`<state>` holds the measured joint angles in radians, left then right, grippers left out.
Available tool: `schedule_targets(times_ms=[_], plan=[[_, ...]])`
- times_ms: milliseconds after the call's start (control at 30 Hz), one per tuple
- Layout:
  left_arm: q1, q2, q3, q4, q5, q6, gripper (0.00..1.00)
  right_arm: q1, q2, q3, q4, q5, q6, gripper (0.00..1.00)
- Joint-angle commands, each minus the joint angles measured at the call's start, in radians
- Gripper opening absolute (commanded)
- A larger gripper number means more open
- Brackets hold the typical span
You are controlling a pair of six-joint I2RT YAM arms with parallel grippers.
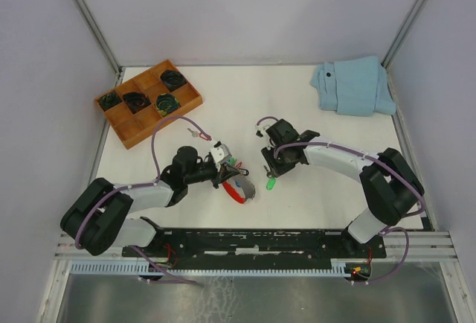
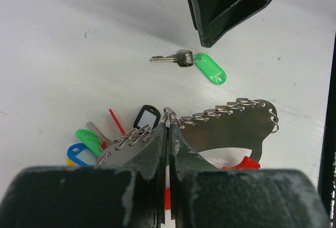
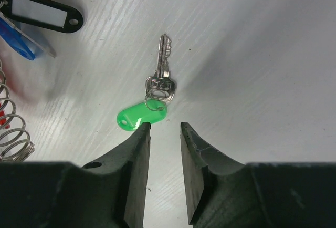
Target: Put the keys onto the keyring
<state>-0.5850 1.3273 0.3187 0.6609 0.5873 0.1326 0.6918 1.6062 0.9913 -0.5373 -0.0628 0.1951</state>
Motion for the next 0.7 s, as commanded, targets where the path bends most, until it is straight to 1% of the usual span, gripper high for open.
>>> schedule_targets(times_ms=[0,100,233,367,567,667], plan=[[-0.003,-0.001,0.032,0.057,0.042,0.021,0.03,0.003,0.014,0.053,0.009,0.023,-0.012,0.38],[-0.003,0.002,0.034,0.055,0.044,0.022,0.03,0.012,0.033,0.056,0.011,0.000,-0.026,0.40],[-0.003,0.010,0.040,0.052,0.052,0.020,0.03,0.061,0.048,0.069,0.007,0.031,-0.051,0.44],[-0.003,0.008,0.040,0.049,0.052,0.020,0.03,0.069,0.091,0.087,0.004,0.067,-0.052,0.45],[-0.003,0.014,0.043,0.048,0.056,0.021,0.03,0.081,0.133,0.101,0.009,0.085,-0.051,0.41],[-0.003,0.013,0.043,0.048,0.058,0.021,0.03,0.080,0.145,0.106,0.005,0.089,-0.050,0.38]])
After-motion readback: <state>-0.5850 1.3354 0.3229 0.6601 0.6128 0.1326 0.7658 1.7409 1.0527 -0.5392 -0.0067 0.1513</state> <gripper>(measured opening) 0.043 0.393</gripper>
